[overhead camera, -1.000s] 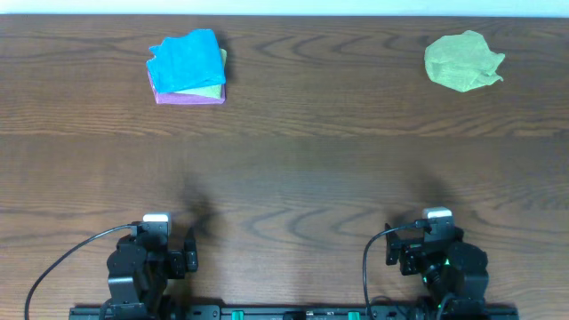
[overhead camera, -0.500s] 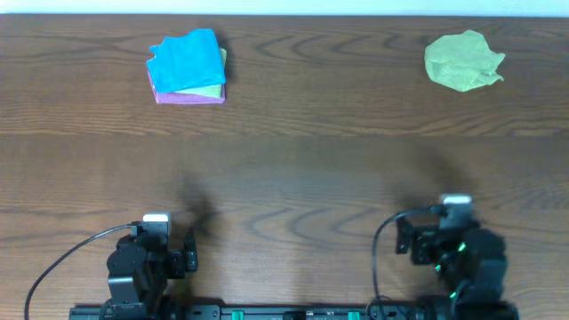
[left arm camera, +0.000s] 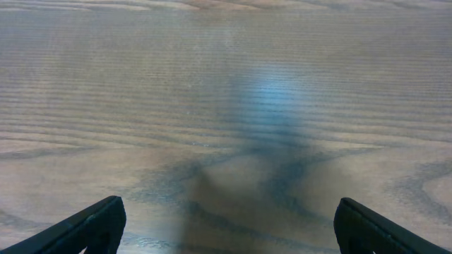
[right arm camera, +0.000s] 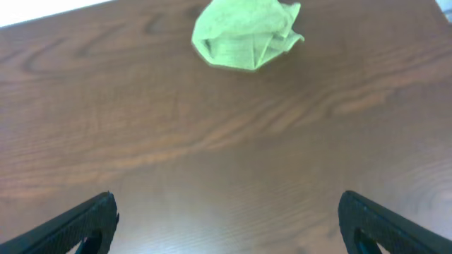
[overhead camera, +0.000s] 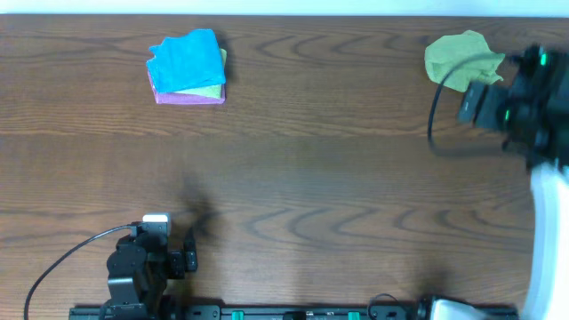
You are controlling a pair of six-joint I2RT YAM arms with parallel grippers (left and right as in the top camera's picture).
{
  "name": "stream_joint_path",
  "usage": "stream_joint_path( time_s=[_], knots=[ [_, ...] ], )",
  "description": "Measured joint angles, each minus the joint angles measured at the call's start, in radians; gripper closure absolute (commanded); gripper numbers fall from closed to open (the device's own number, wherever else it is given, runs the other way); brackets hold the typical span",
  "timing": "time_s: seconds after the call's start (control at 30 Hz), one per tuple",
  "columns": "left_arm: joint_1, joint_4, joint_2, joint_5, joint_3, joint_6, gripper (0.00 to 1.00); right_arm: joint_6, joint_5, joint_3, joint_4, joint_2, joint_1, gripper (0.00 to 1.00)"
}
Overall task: Fold the cloth
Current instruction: 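Reach the right gripper to the crumpled lime-green cloth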
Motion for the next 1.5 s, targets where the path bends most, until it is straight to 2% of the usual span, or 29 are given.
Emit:
stream_joint_path(
  time_s=[0.17,0.37,0.5,0.73,0.9,1.1,1.23,1.5],
  knots=[
    [0.0,0.0,0.0,0.0,0.0,0.0,0.04,0.0,0.002,0.224,0.013,0.265,-0.045,0.01],
    [0.0,0.0,0.0,0.0,0.0,0.0,0.05,0.0,-0.016,0.345,0.114,0.528,-0.114,0.01],
    [0.0,0.0,0.0,0.0,0.0,0.0,0.05,0.0,-0.027,0.346,0.191,0.605,-0.125,0.01],
    [0.0,0.0,0.0,0.0,0.0,0.0,0.04,0.01,-0.035,0.347,0.226,0.67,-0.124,0.02],
    [0.0,0.0,0.0,0.0,0.0,0.0,0.05,0.031,-0.051,0.353,0.282,0.724,-0.124,0.11],
    [0.0,0.0,0.0,0.0,0.0,0.0,0.05,0.043,-0.129,0.355,0.351,0.837,-0.124,0.16],
    [0.0,0.0,0.0,0.0,0.0,0.0,0.05,0.042,-0.185,0.355,0.389,0.907,-0.124,0.24],
    [0.0,0.0,0.0,0.0,0.0,0.0,0.05,0.043,-0.253,0.355,0.434,0.961,-0.124,0.32]
  ],
)
